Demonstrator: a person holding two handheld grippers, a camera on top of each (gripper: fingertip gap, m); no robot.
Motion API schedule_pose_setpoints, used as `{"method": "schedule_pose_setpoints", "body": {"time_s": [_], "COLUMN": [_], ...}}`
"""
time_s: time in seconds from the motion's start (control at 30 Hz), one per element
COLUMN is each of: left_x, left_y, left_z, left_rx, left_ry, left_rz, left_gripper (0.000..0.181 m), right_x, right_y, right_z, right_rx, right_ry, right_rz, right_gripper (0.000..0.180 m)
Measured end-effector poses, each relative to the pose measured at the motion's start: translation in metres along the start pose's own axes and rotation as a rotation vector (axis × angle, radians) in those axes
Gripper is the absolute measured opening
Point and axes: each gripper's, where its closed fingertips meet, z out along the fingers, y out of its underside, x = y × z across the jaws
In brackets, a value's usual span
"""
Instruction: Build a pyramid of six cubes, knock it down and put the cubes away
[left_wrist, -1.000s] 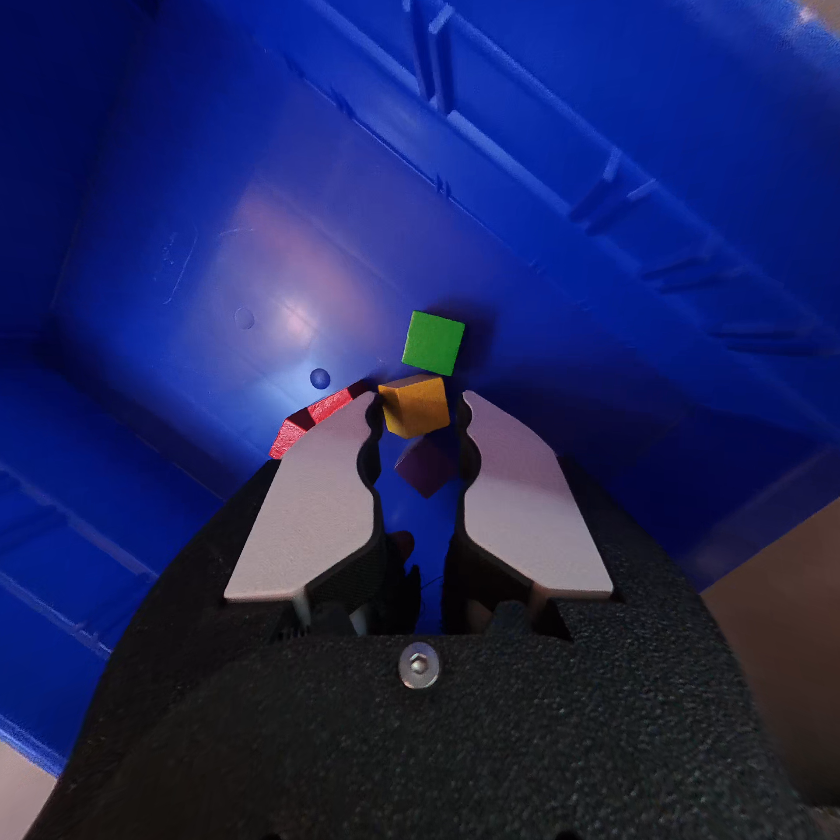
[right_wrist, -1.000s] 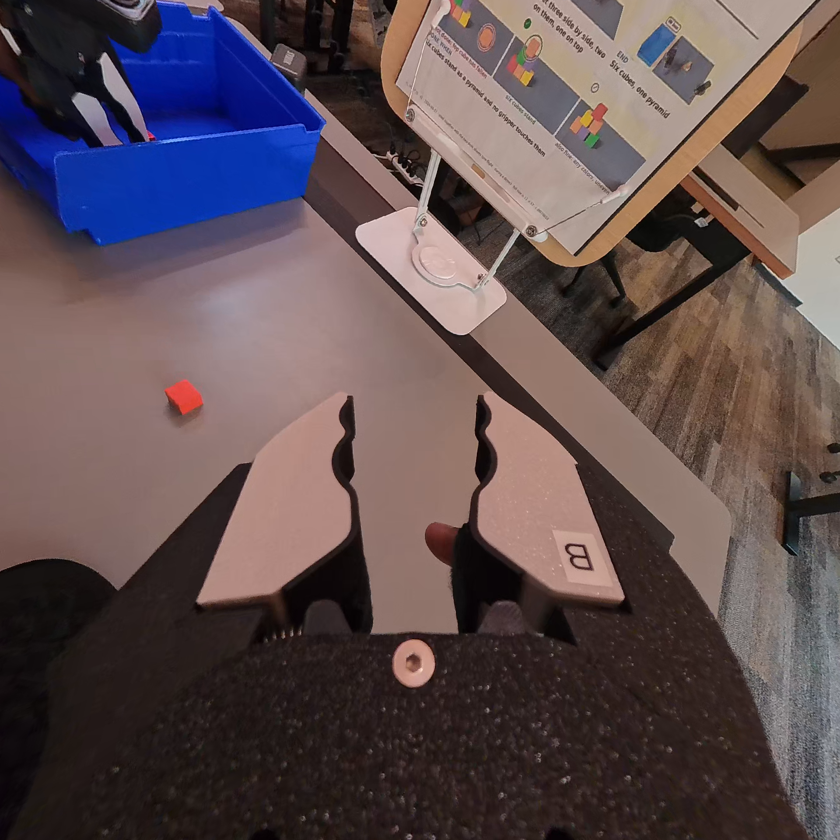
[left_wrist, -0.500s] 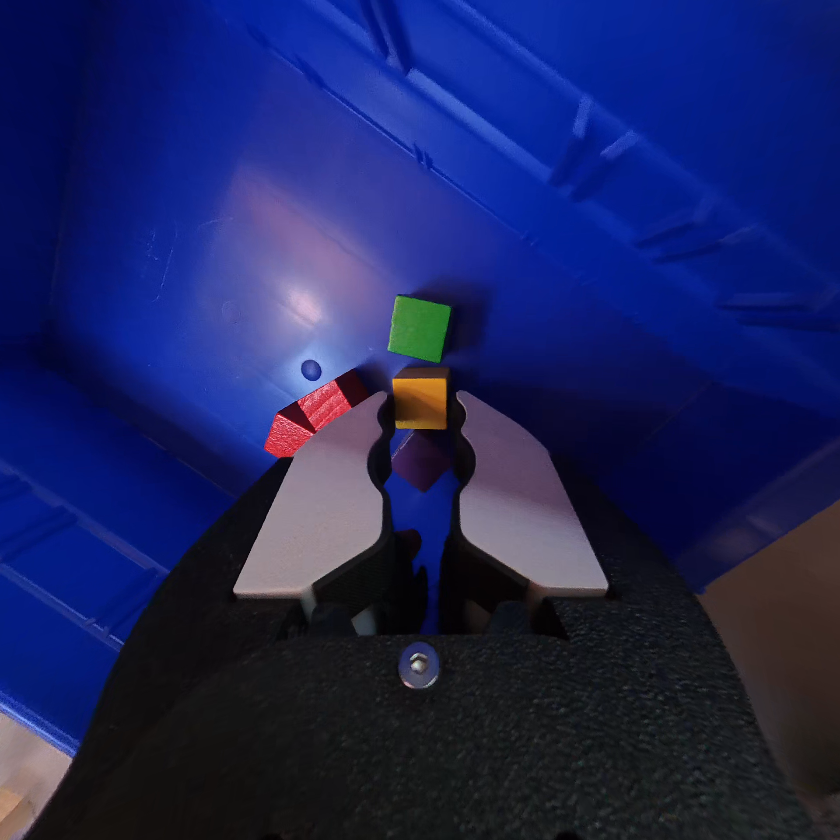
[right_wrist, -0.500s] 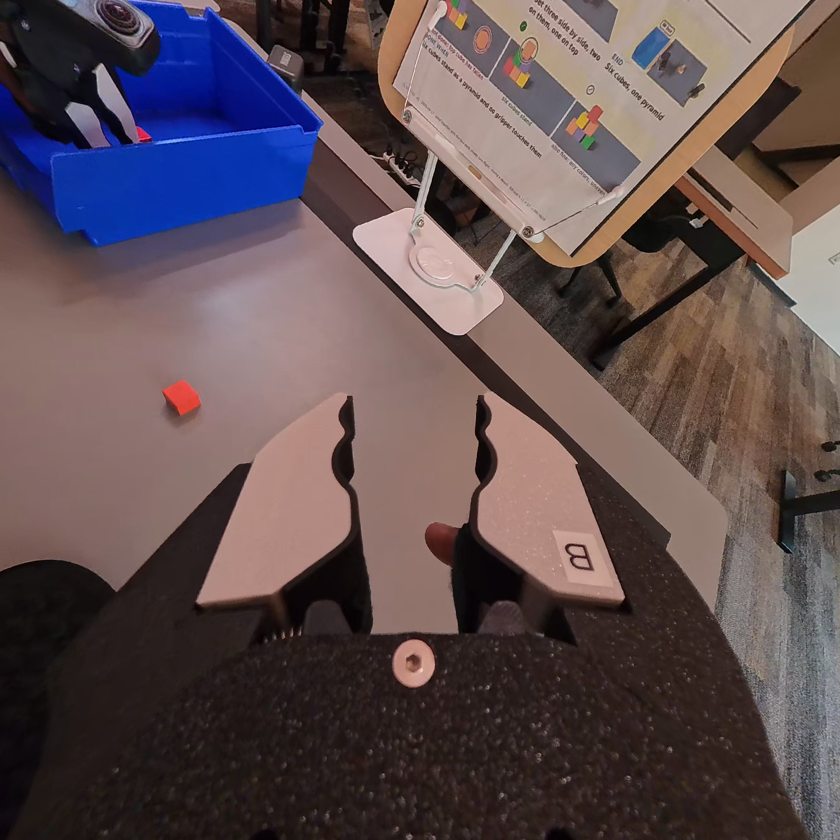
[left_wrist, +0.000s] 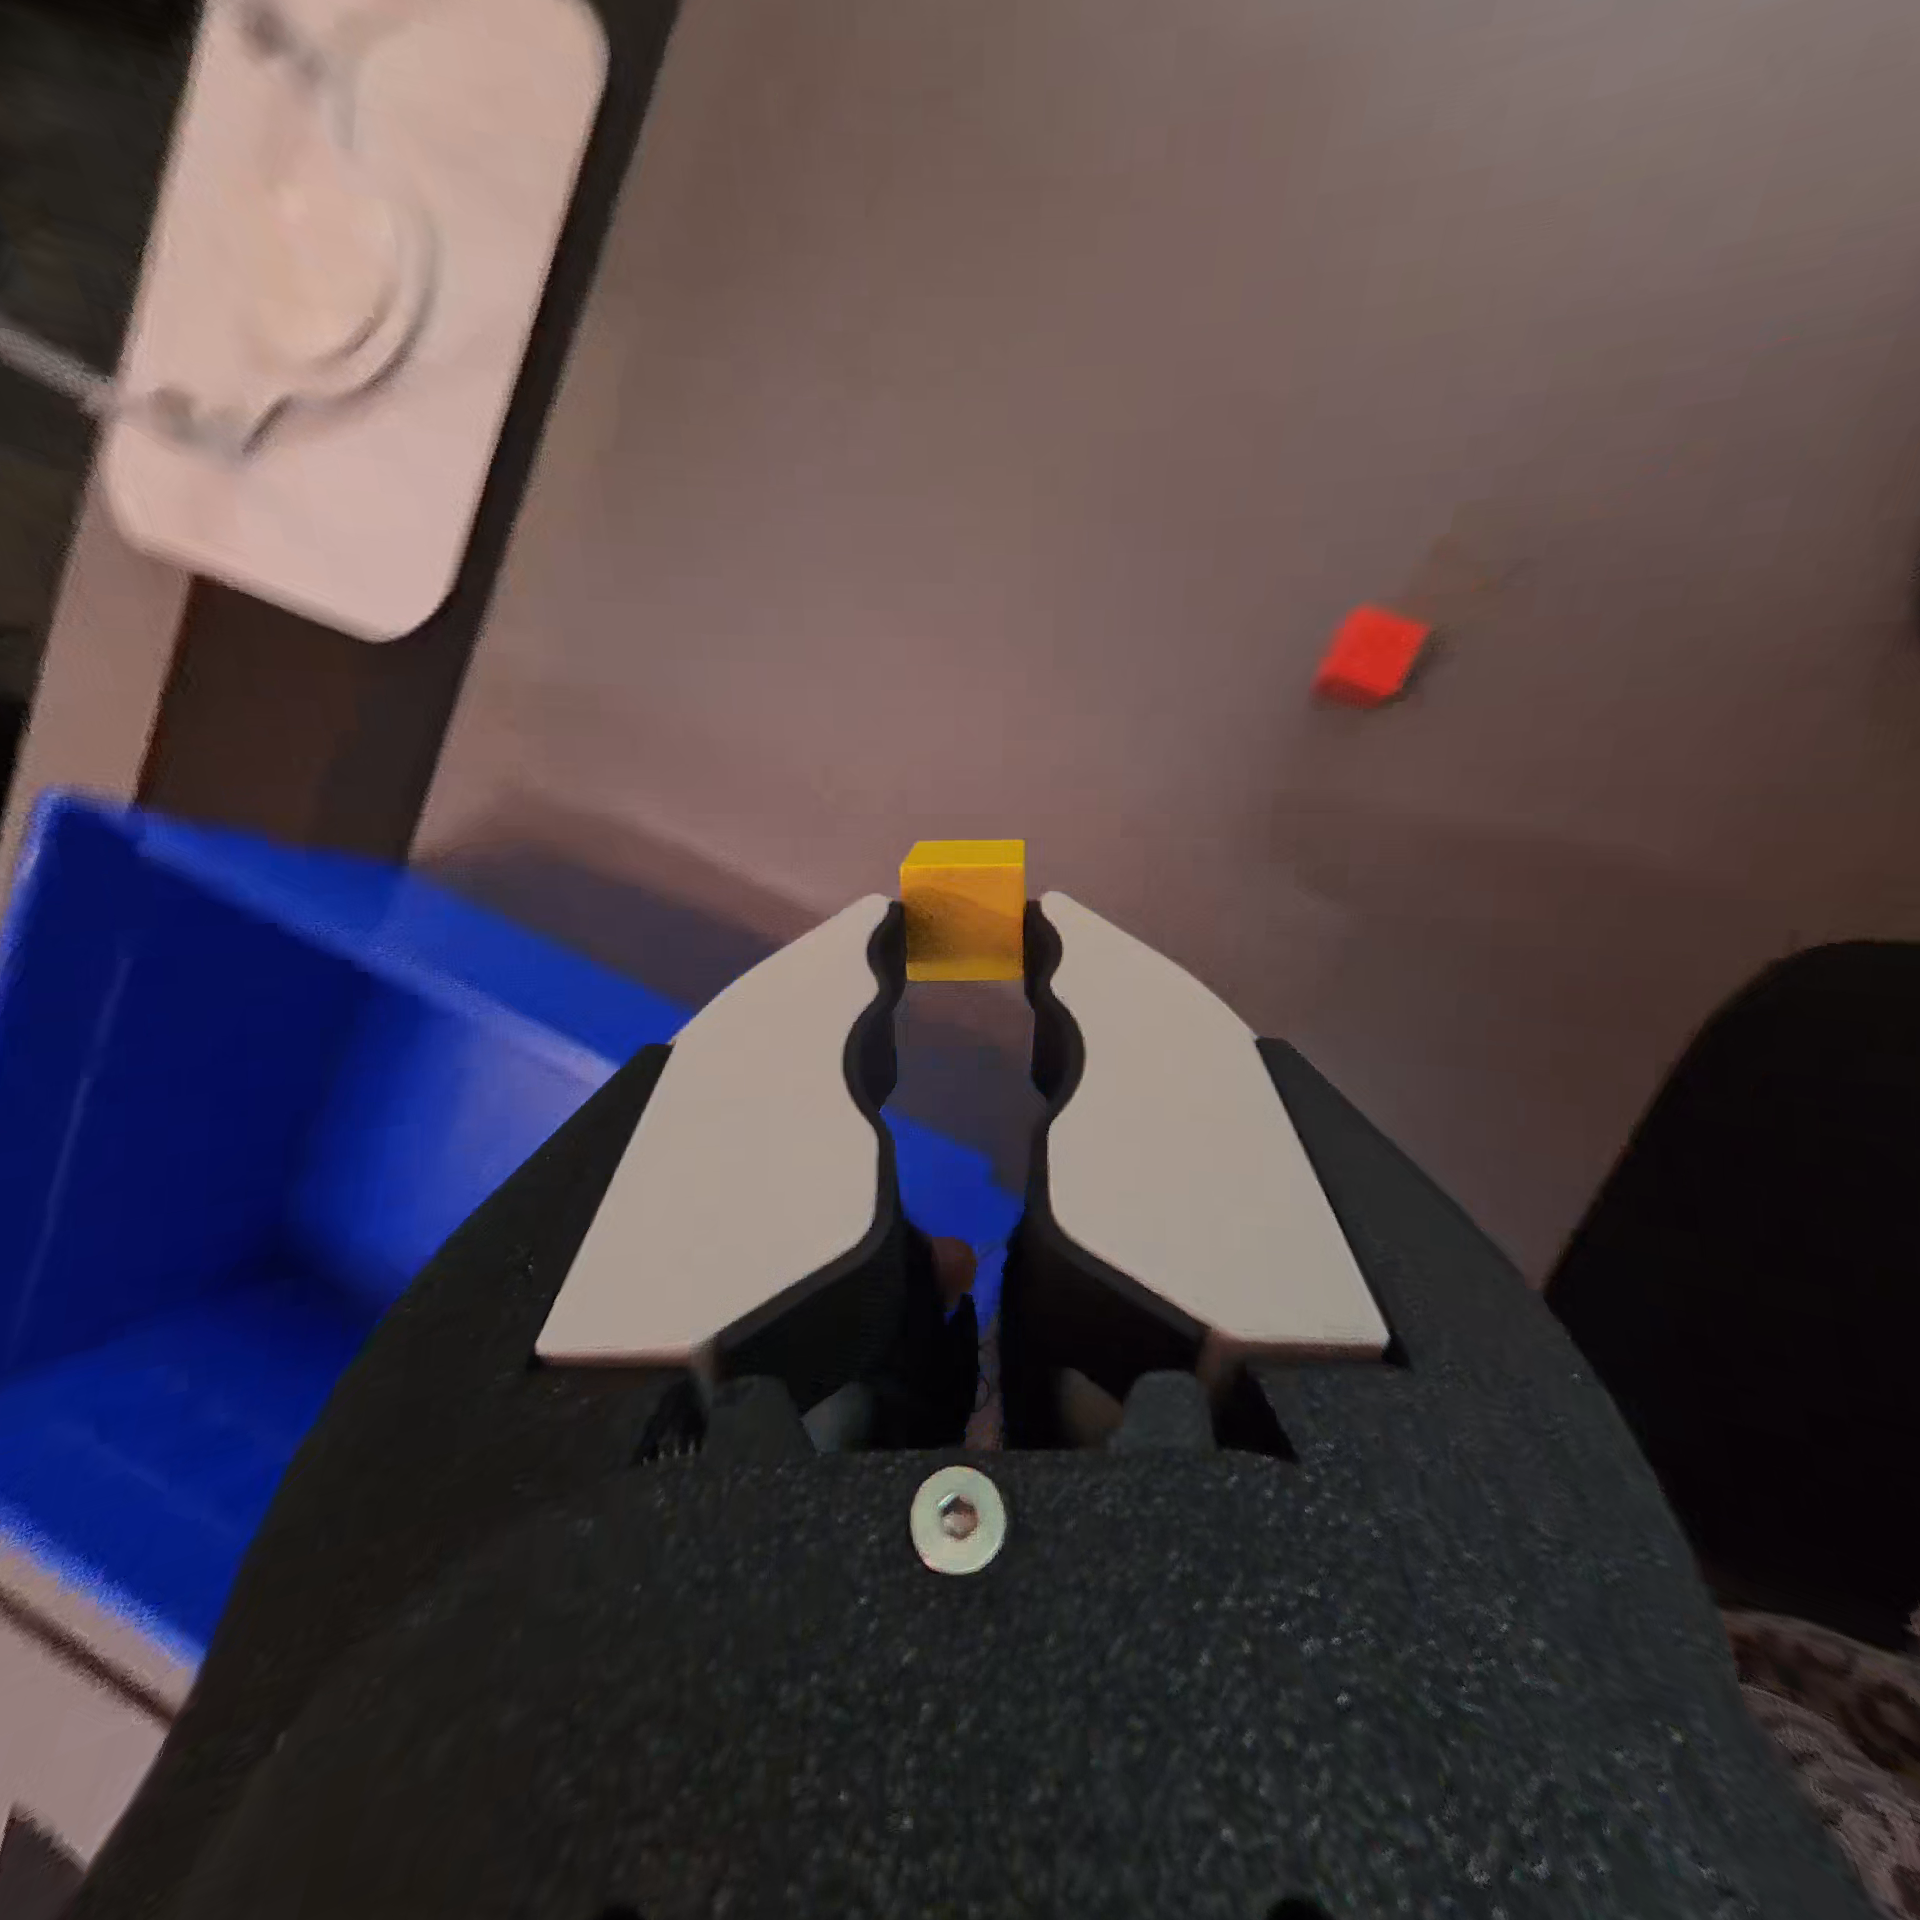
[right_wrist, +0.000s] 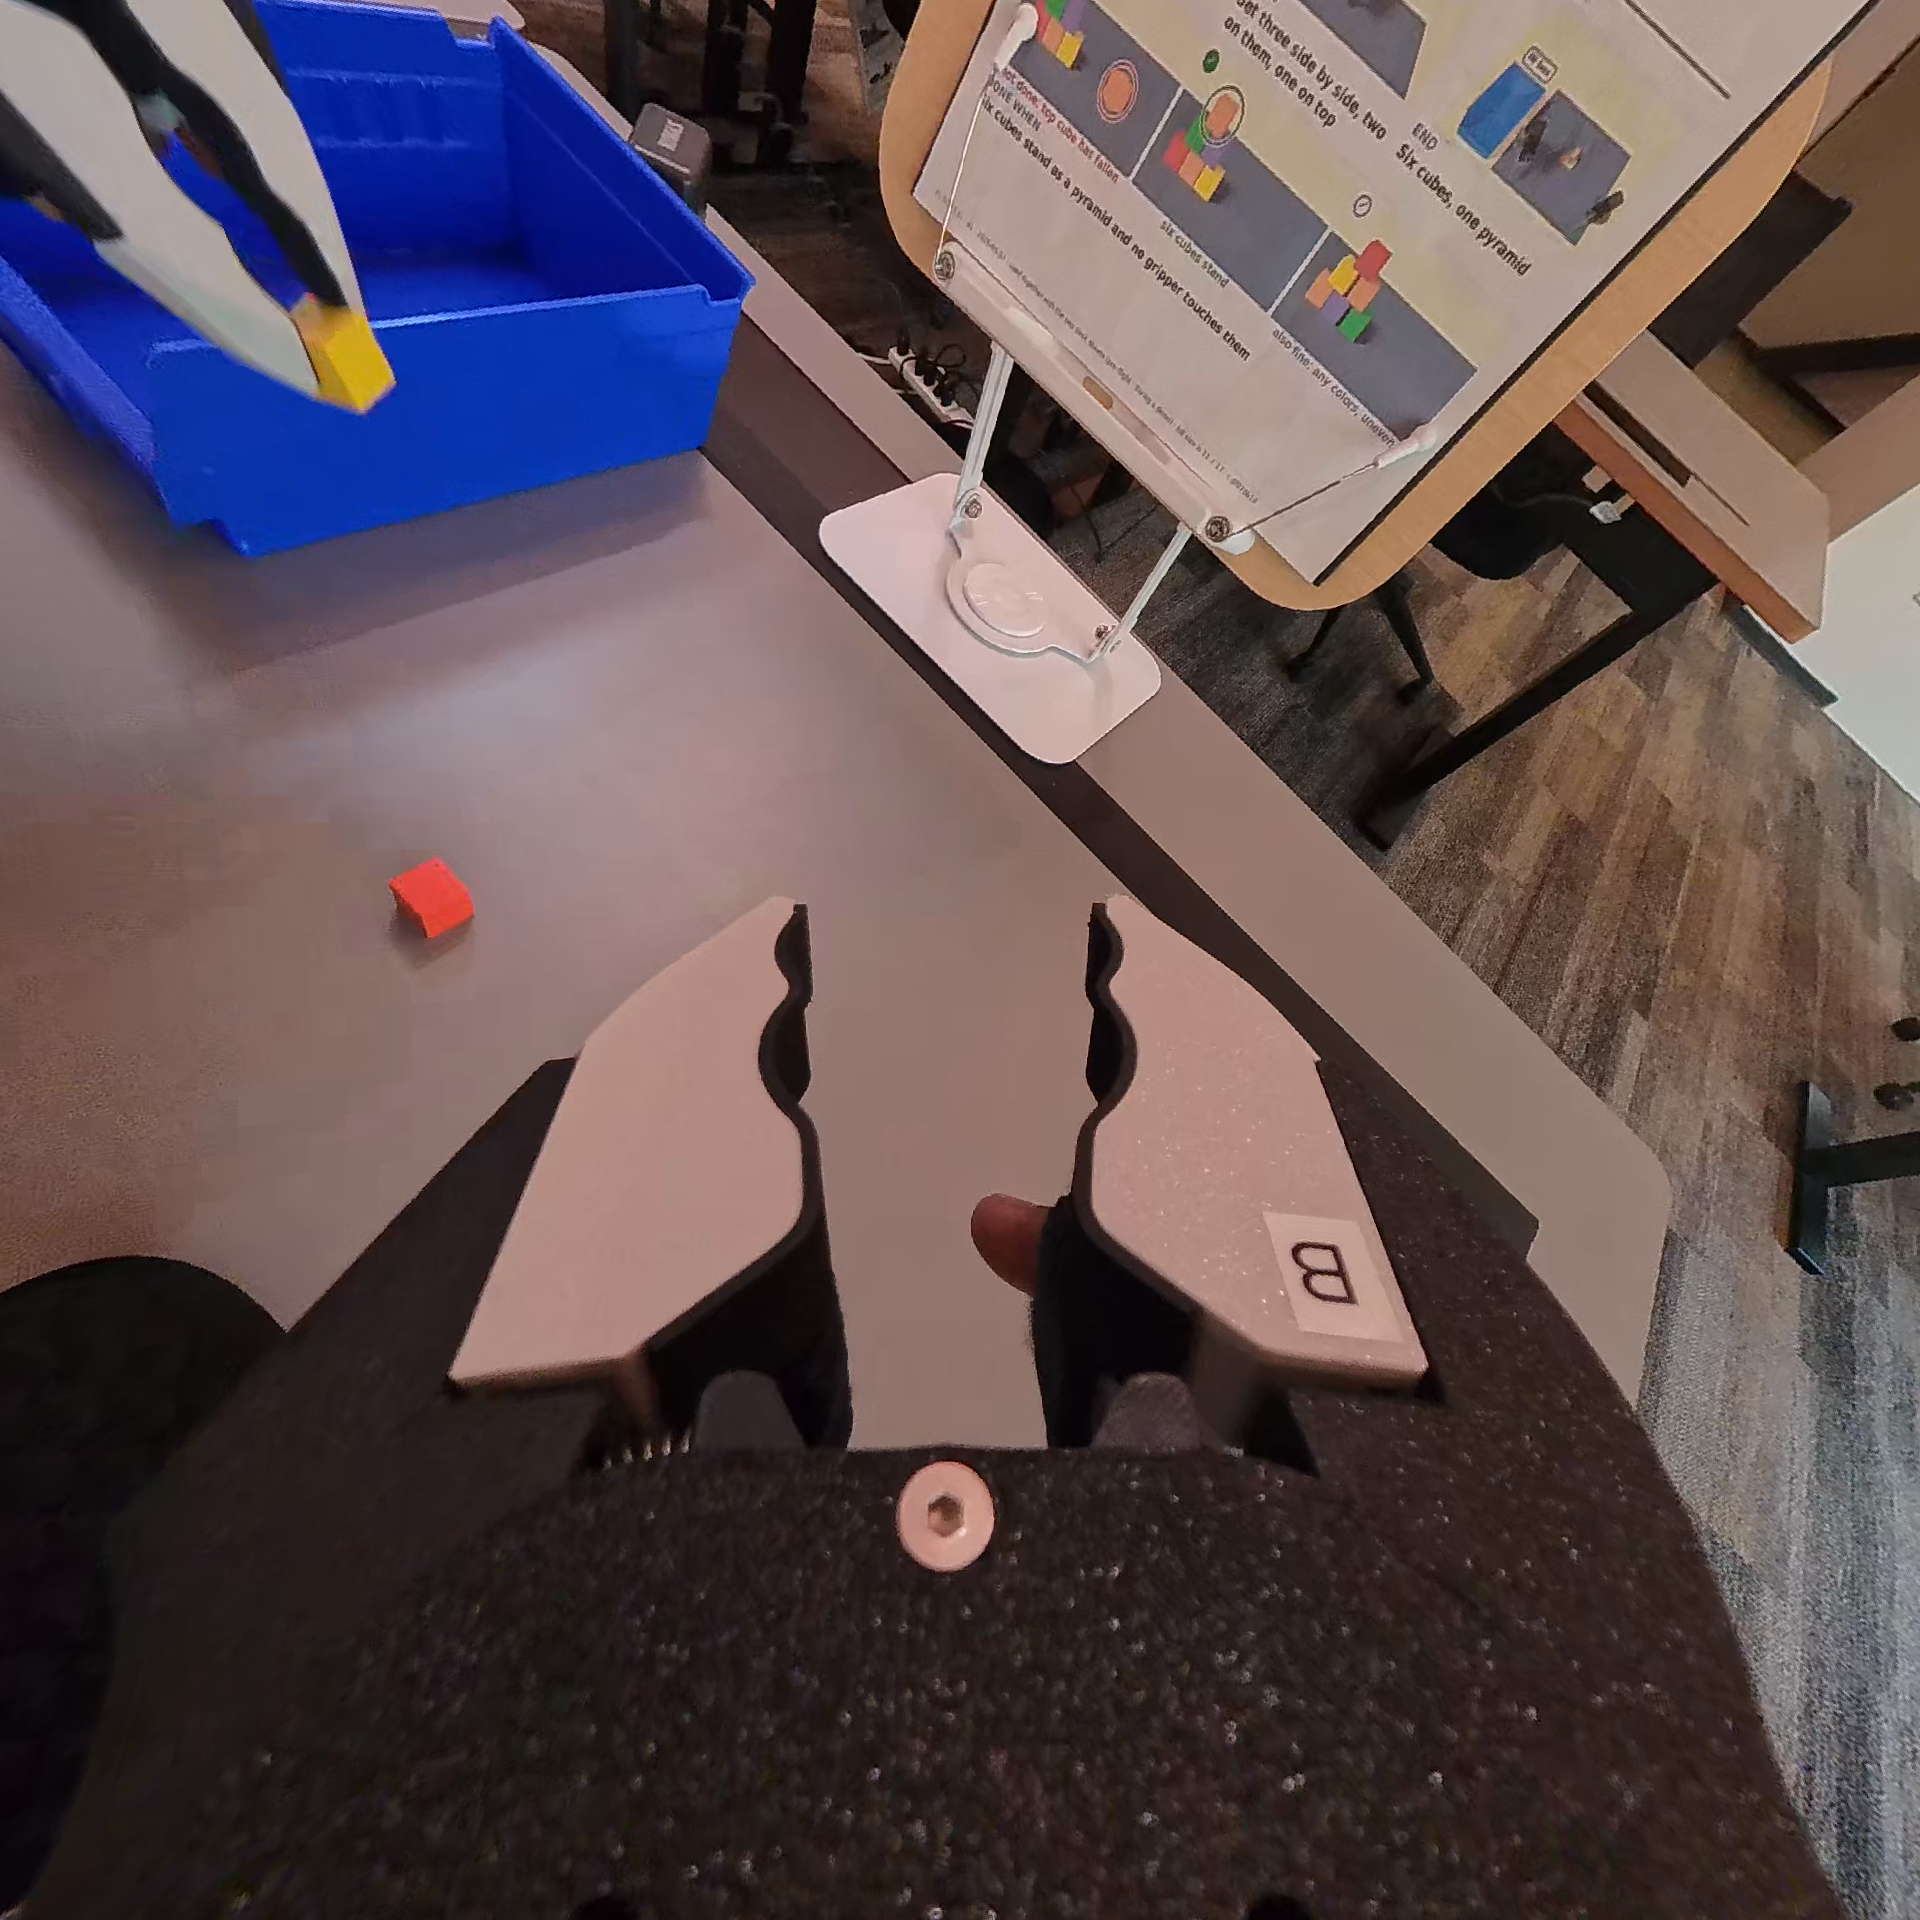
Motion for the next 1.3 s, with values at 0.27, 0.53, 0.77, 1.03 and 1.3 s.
{"method": "schedule_pose_setpoints", "body": {"time_s": [0.27, 0.53, 0.77, 1.03, 1.3], "left_x": [0.107, 0.125, 0.13, 0.131, 0.134], "left_y": [-0.048, -0.041, -0.041, -0.041, -0.039], "left_z": [0.084, 0.118, 0.12, 0.121, 0.126], "left_rx": [-0.096, -0.176, -0.199, -0.182, -0.177], "left_ry": [0.227, 0.257, 0.267, 0.237, 0.227], "left_rz": [0.198, 0.196, 0.223, 0.155, 0.137], "left_gripper": [0.022, 0.022, 0.022, 0.022, 0.023], "right_x": [0.002, 0.009, 0.008, 0.01, 0.01], "right_y": [0.002, 0.004, 0.003, 0.004, 0.004], "right_z": [-0.002, -0.006, -0.006, -0.006, -0.008], "right_rx": [0.001, 0.01, 0.008, 0.006, 0.006], "right_ry": [-0.003, 0.012, 0.012, 0.018, 0.023], "right_rz": [0.002, 0.021, 0.017, 0.02, 0.017], "right_gripper": [0.051, 0.051, 0.051, 0.051, 0.051]}}
